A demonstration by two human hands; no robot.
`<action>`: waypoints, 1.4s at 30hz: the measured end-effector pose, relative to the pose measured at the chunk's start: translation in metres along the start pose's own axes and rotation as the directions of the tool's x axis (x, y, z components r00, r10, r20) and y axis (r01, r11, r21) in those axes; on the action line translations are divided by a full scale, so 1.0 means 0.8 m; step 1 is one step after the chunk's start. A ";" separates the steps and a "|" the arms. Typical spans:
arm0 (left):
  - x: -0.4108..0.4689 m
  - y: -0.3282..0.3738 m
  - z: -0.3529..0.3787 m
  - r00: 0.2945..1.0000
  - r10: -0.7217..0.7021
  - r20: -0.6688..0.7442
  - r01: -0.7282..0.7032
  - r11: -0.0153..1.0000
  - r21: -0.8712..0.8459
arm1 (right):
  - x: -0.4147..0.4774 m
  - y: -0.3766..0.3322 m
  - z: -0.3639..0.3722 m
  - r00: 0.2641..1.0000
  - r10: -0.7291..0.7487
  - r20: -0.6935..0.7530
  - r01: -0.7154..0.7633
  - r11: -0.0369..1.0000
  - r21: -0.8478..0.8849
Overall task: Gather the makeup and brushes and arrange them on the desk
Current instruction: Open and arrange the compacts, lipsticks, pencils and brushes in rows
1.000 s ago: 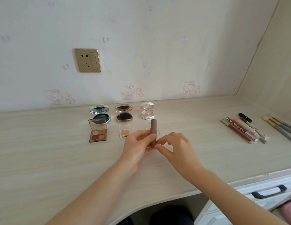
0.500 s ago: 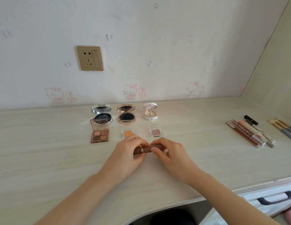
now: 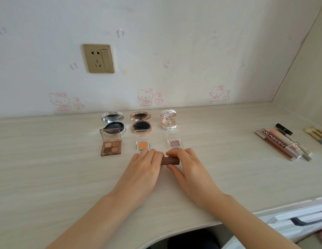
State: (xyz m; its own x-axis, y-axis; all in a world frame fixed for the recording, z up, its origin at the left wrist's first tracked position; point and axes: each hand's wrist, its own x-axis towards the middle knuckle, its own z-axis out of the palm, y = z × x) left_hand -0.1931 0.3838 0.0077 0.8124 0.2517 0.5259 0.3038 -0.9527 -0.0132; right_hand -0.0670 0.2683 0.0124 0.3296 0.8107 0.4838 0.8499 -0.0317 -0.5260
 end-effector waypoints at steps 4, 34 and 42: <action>-0.001 -0.003 -0.005 0.999 0.015 0.035 -0.016 1.000 0.025 | -0.002 0.003 0.009 0.992 -0.116 -0.054 0.100 0.966 -0.239; -0.009 -0.025 -0.022 0.971 -0.201 0.130 0.236 0.898 -0.373 | -0.009 -0.011 -0.016 0.984 0.154 -0.089 -0.131 0.966 0.222; -0.008 -0.026 -0.021 0.927 -0.348 0.141 0.365 0.747 -0.555 | 0.000 -0.004 -0.023 0.908 0.384 -0.165 -0.254 0.820 0.513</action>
State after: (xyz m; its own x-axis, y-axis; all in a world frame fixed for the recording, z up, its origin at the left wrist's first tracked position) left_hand -0.2132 0.3992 0.0189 0.7173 0.5889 0.3723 0.2471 -0.7146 0.6544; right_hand -0.0624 0.2577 0.0273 0.6939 0.6280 0.3524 0.4023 0.0678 -0.9130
